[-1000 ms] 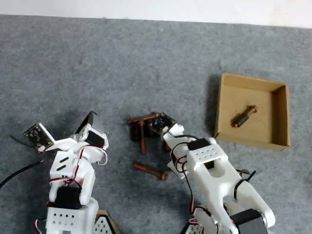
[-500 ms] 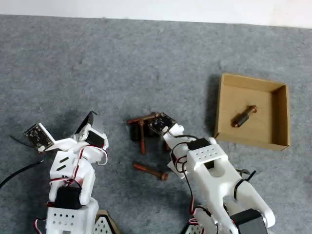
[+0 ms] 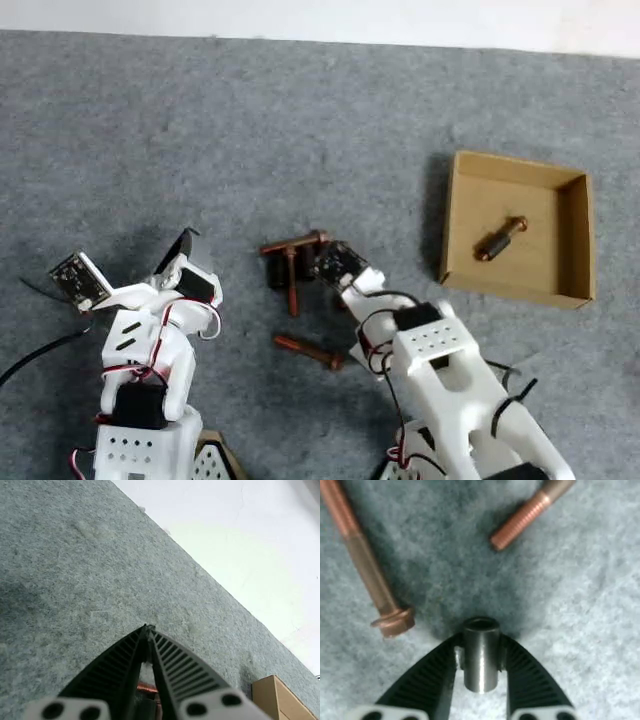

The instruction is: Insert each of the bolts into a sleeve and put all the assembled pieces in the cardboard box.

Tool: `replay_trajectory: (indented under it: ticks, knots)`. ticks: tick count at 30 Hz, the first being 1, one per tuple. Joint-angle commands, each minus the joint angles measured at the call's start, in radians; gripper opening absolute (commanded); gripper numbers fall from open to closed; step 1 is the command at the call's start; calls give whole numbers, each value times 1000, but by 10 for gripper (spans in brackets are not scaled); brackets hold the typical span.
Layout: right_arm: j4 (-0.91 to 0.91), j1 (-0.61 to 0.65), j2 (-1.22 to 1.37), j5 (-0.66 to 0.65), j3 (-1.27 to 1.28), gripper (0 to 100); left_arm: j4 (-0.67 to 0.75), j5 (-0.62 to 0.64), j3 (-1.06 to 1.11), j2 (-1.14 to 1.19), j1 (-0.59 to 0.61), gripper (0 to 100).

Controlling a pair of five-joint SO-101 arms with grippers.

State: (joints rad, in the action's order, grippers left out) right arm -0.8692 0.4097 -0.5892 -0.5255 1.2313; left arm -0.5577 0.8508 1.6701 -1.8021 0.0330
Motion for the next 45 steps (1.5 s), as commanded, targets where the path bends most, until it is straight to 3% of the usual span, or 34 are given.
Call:
replay_trajectory:
  ticks: [1, 15, 19, 21, 31, 39, 45]
  knots:
    - [-22, -12, -12, 5, 8, 74, 25, -8, -8, -15, 8, 6]
    - [-21, -13, 156, 6, 7, 73, 25, -8, -5, -15, 10, 6]
    - [13, -13, 156, 72, 7, 53, 25, -8, -5, -15, 8, 6]
    - [12, -13, 156, 60, 7, 5, 25, -8, -5, -15, 8, 6]
    - [15, -13, 154, 14, 8, 3, 25, -11, -4, -10, 10, 6]
    - [15, -13, 154, 14, 8, 3, 23, -152, 22, -5, -114, 6]
    - [16, -13, 154, 14, 8, 4, 18, -170, 25, -5, -134, 6]
